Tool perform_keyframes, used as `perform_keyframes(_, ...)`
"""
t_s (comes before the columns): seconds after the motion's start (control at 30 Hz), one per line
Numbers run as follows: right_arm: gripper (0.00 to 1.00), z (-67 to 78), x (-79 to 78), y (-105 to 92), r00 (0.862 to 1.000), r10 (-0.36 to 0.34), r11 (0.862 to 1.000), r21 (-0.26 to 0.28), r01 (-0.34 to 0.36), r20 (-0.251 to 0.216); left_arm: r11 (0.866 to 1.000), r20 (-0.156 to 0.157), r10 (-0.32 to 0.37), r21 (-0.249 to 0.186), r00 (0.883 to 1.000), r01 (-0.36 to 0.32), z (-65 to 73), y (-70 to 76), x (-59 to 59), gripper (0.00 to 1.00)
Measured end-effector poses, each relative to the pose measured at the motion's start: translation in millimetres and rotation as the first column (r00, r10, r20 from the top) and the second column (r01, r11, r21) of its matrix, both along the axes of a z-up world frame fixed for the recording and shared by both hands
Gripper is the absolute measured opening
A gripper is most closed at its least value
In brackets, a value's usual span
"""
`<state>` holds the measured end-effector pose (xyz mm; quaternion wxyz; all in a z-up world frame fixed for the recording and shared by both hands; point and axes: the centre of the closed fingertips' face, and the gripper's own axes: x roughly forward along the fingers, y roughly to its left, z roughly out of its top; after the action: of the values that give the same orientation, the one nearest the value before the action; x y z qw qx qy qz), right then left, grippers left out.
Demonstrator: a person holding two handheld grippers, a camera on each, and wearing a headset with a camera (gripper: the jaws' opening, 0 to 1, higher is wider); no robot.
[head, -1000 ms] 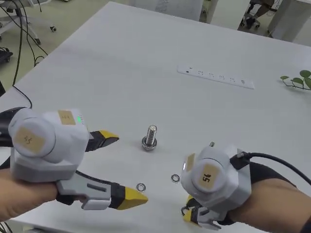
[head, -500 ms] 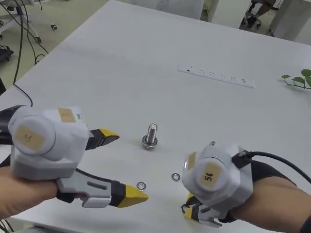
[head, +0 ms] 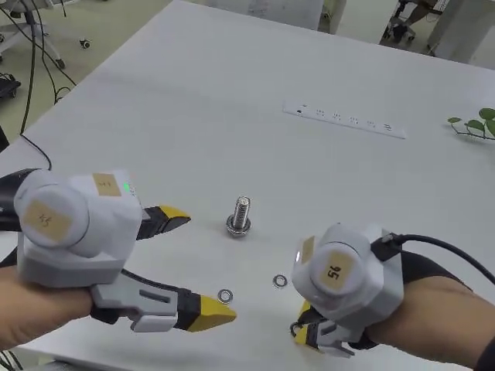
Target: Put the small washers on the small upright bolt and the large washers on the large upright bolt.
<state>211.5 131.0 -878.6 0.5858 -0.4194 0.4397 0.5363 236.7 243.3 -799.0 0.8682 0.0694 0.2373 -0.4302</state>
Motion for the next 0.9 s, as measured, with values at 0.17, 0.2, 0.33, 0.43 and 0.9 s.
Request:
perform_keyframes(0.17, 0.13, 0.8, 2.8, -5.6, 1.0, -0.013, 1.0, -0.009, 0.013, -0.002, 1.0, -0.002, -0.007, -0.006, 1.0, 0.007, 0.5, -1.7, -0.6, 0.83)
perform_keyframes(0.2, 0.13, 2.1, 3.7, -6.9, 1.0, -0.019, 1.0, -0.006, 0.019, -0.002, 1.0, -0.002, -0.011, -0.009, 1.0, 0.011, 1.0, -2.6, -0.9, 0.83)
perform_keyframes(0.33, 0.13, 6.9, 5.8, -8.2, 0.999, -0.047, 0.999, 0.015, 0.047, -0.011, 1.0, -0.004, -0.023, -0.007, 1.0, 0.023, 0.3, -4.8, -1.9, 0.83)
perform_keyframes(0.43, 0.13, 9.3, 7.4, -9.7, 0.998, -0.058, 0.998, 0.021, 0.058, -0.009, 0.999, -0.004, -0.033, -0.01, 0.999, 0.033, 0.7, -6.8, -2.3, 0.84)
perform_keyframes(0.9, 0.13, 27.4, 21.3, -23.5, 0.992, -0.123, 0.991, 0.057, 0.124, -0.016, 0.995, -0.002, -0.095, 0.002, 0.995, 0.095, 2.3, -16.1, -5.5, 0.83)
